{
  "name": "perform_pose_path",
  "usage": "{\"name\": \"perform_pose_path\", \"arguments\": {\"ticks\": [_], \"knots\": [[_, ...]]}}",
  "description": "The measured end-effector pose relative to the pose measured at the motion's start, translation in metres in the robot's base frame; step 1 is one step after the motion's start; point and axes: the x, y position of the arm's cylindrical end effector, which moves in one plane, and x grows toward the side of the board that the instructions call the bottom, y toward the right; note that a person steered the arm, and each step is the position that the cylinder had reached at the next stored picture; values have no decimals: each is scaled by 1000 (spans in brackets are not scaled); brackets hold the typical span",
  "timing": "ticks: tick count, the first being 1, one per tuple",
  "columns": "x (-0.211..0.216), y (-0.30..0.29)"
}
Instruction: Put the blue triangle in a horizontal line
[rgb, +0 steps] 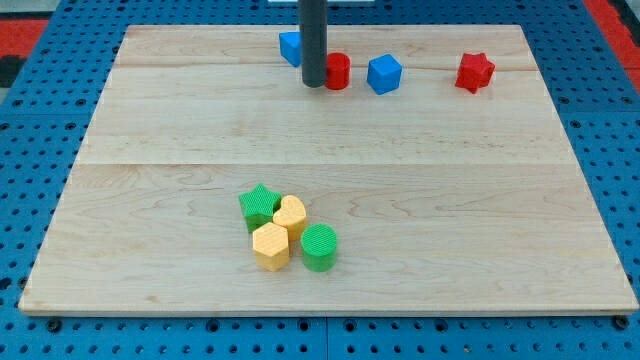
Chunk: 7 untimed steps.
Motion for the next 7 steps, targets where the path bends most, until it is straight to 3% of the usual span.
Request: {"name": "perform_pose_path", "arguments": {"ticks": [1,3,4,5,6,7], "knots": [[-1,-6],[-16,-118],[-92,-117],[-111,-66],[-92,-31],[-70,-31]]}}
